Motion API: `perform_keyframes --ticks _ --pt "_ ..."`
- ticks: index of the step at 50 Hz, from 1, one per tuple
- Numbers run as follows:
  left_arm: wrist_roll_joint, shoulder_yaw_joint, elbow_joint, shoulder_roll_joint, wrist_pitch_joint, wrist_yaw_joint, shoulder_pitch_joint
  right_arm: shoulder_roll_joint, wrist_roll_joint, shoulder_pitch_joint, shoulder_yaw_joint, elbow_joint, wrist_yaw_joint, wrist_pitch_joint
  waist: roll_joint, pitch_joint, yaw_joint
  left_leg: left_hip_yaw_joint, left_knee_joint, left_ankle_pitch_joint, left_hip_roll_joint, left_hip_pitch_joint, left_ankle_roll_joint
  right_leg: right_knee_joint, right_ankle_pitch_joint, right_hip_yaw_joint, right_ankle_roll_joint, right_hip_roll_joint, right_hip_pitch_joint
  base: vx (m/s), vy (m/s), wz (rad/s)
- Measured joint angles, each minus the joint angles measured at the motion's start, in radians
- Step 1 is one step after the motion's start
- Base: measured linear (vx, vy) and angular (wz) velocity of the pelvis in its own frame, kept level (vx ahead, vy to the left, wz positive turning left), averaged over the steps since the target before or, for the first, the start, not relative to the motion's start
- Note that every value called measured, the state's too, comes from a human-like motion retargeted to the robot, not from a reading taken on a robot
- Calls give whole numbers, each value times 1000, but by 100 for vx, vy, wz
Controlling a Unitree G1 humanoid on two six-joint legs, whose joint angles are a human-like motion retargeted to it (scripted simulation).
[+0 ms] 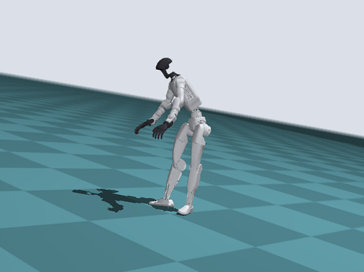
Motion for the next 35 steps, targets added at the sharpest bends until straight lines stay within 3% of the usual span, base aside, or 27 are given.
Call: perform_keyframes --ticks 5,7,10,15,18,20,25,30,33,35 --pt "-151 237 221 -28 85 -29 4 -10 -17 20 9 -70 -51 3 -15 0 8 -14 0 0 -20 -2 0 0 5 -3 0 -30 5 1 4 18" --pt "-172 238 200 -44 85 -25 -62 -3 -18 11 36 -85 -55 5 -17 0 8 -30 0 6 0 -11 0 0 8 -21 0 -7 0 -2 -16 40" --pt "-70 101 93 -108 55 -49 -188 13 -29 1 70 -79 -44 -6 -22 0 -9 -61 0 14 2 -29 0 0 10 -53 0 -14 -3 -3 -6 62" --pt "180 -251 -262 -201 -53 -128 -369 72 -51 -35 92 -27 8 -29 -44 0 -46 -113 0 26 7 -64 0 0 13 -111 0 -22 -11 -3 -3 63" --pt "338 -334 -473 -204 -155 -155 -418 84 -65 -40 72 -45 26 -67 -60 0 -61 -115 16 30 9 -85 0 41 -3 -147 0 -37 -29 -8 2 40" --pt "337 -364 -525 -193 -168 -112 -452 89 -48 -65 87 -52 22 -64 -71 0 -46 -132 0 31 14 -75 0 0 14 -130 0 -18 -13 7 -8 -5" --pt "319 -326 -401 -74 -122 -169 -429 64 -39 -92 104 -82 18 -62 -78 0 -10 -113 0 29 17 -56 0 0 15 -109 0 -12 -4 4 -2 -26" --pt "238 -149 -104 67 -12 -151 -368 83 -39 -109 89 -60 -2 -39 -81 0 8 -83 0 24 12 -42 0 0 19 -86 0 -9 -3 0 2 -30" --pt "268 -97 20 97 49 -138 -360 115 -40 -112 79 -23 -3 -23 -80 0 7 -75 0 24 10 -41 0 0 20 -80 0 -9 -7 0 0 -7" --pt "295 -126 -4 85 35 -164 -342 142 -40 -108 76 6 5 -19 -78 0 5 -75 0 23 10 -40 0 0 20 -79 0 -10 -6 0 0 0"
